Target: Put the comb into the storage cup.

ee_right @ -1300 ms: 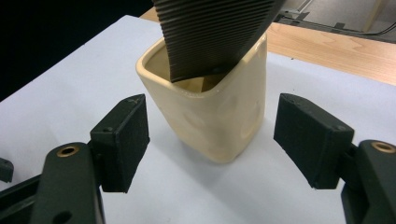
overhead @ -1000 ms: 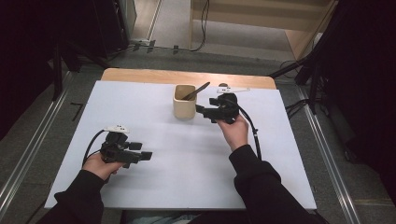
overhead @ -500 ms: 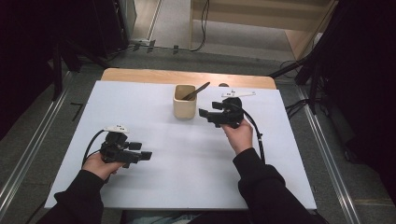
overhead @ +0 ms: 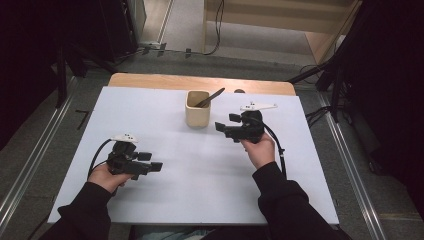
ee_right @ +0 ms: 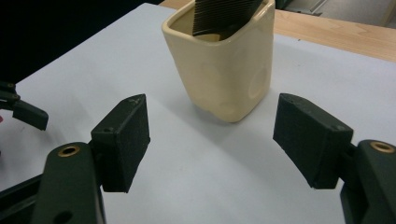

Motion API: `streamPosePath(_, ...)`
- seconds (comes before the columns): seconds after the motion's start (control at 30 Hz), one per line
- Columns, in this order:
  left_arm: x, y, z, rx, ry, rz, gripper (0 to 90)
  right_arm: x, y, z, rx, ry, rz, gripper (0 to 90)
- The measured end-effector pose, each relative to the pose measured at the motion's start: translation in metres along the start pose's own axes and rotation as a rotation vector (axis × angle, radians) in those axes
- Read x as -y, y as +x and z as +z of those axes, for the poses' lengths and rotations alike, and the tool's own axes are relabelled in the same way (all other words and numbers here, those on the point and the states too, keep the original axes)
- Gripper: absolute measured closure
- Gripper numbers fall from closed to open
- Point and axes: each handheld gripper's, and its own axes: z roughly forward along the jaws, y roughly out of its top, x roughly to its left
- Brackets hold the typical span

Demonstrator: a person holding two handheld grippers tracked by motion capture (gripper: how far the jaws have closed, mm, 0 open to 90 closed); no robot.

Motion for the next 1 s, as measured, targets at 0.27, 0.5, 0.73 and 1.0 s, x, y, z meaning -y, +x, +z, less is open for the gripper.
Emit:
streamPosePath(0.27,0.0,0.0,0.0,0.001,0.003,0.001,29.5,0.008,0.004,-0.01,0.003,-0.008,-0.029,25.0)
streamPosePath(0.5,0.0,0.0,0.0,0.002,0.004,0.001,29.5,0.015,0.006,-0.018,0.014,-0.013,-0.053,25.0)
streamPosePath(0.73,0.0,-0.001,0.0,0.002,0.005,0.002,29.5,0.023,0.006,-0.023,0.013,-0.003,-0.059,25.0)
streamPosePath(1.0,0.0,-0.001,0.0,0.002,0.004,0.002,29.5,0.032,0.007,-0.028,0.009,0.008,-0.064,25.0)
